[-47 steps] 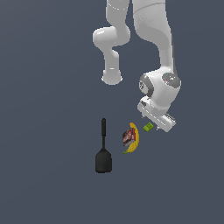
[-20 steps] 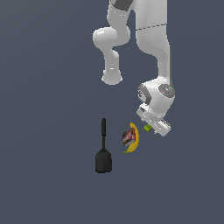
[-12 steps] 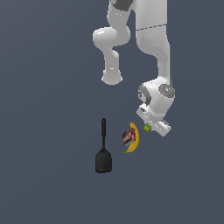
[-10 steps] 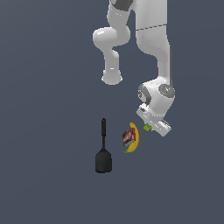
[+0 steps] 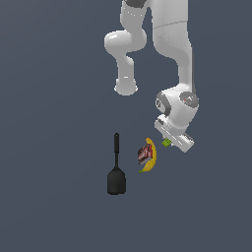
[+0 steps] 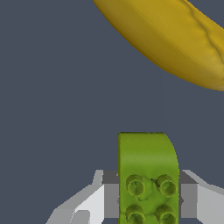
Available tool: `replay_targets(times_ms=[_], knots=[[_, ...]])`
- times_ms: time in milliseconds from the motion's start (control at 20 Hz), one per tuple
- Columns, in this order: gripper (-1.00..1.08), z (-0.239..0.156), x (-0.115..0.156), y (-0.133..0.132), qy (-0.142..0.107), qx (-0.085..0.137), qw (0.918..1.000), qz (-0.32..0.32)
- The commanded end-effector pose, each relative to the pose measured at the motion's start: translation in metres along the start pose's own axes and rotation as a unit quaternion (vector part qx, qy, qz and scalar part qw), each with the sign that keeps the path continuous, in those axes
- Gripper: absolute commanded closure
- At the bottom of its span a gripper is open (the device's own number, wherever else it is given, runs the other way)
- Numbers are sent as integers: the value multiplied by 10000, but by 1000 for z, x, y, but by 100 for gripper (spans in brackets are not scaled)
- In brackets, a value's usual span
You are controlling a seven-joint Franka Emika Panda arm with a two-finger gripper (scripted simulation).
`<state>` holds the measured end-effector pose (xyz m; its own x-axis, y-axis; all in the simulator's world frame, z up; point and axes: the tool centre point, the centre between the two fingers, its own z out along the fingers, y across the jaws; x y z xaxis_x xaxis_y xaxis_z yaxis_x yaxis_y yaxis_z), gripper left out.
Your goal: Pick up a designated object from a clutter of objects.
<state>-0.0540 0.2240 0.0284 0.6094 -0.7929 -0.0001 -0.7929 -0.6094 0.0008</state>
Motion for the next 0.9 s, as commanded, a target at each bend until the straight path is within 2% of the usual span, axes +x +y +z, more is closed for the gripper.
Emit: replay_targets(times_ms=[0, 350, 850], knots=[[108, -12, 2, -2, 2, 6, 10000, 0], [108, -65, 8, -7, 1, 6, 10000, -4], [108, -170, 21, -19, -7, 7, 10000, -8]])
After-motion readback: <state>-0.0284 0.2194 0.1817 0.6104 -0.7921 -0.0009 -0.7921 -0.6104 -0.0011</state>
